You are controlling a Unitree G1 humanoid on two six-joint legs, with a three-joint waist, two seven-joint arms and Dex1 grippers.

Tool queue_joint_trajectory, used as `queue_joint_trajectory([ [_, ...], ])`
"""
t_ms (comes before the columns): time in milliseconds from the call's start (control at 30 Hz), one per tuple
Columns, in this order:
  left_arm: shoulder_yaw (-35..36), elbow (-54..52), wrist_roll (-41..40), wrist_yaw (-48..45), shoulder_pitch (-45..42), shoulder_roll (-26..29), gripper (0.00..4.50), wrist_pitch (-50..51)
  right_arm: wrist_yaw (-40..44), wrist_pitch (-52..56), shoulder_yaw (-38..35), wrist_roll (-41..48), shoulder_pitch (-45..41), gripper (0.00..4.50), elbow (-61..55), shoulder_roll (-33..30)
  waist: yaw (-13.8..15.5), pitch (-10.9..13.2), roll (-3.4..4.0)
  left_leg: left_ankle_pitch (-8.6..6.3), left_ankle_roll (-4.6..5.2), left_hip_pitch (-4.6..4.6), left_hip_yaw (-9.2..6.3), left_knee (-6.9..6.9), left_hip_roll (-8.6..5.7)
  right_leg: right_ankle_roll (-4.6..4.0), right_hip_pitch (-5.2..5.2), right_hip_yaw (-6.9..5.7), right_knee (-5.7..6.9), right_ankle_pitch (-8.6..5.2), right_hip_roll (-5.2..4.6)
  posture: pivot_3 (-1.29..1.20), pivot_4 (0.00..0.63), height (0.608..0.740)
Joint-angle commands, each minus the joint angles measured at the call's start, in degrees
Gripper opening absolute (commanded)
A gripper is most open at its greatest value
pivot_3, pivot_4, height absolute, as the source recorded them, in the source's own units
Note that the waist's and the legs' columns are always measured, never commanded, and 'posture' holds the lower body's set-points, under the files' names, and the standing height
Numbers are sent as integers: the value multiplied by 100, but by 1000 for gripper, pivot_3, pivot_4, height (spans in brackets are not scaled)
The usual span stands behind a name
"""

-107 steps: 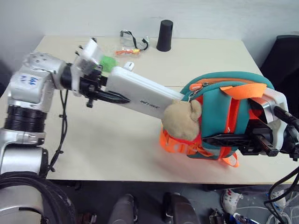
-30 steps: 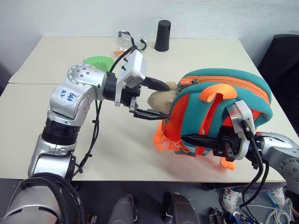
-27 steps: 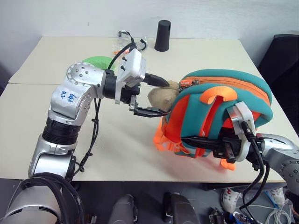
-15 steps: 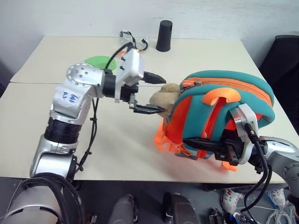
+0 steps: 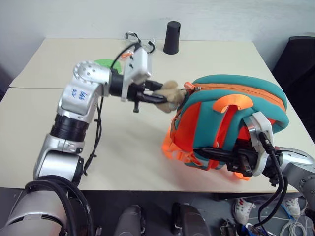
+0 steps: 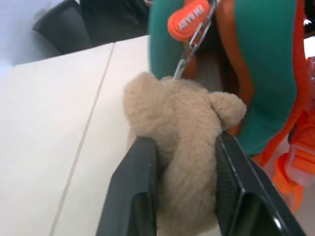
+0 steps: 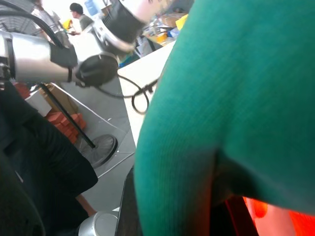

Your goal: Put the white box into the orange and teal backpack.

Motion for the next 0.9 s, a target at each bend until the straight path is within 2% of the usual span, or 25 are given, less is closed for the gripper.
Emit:
queue_joint_trajectory([
  [33,373,337,-76,-55,-548,100,849,-109,-128,-133,-54,-21,160,0,-195,112,0,0,0,0,0,0,1,0,0,0,0,0,0,0,0,0,150,740],
  [233,339,271,-57,-582,-635,408,849,-38,-663,-447,-29,-295,174,0,-140,537,-30,0,0,0,-1,1,5,0,0,1,-3,2,4,0,2,0,150,740],
  [400,-35,106,548,-956,83,978,849,-788,-870,-539,-137,-265,193,0,-140,675,-74,0,1,1,-2,2,7,-2,2,0,-5,5,5,0,5,0,150,740],
  [533,-197,59,893,-923,527,1141,849,-1313,-882,-557,-247,-173,203,0,-118,655,-55,0,0,1,-2,0,5,-2,2,0,-5,5,4,0,4,0,150,740],
  [667,-388,-160,1100,-644,1006,814,849,-1584,-580,-483,-361,76,312,0,-212,498,3,0,0,-1,2,-2,4,-1,-1,1,-4,6,3,0,1,0,150,740],
  [900,-739,-257,1549,74,1611,72,849,-1818,-521,-507,-359,126,229,0,-106,446,-3,-1,-1,-1,5,-2,3,1,-1,4,-3,6,4,2,0,0,150,740],
])
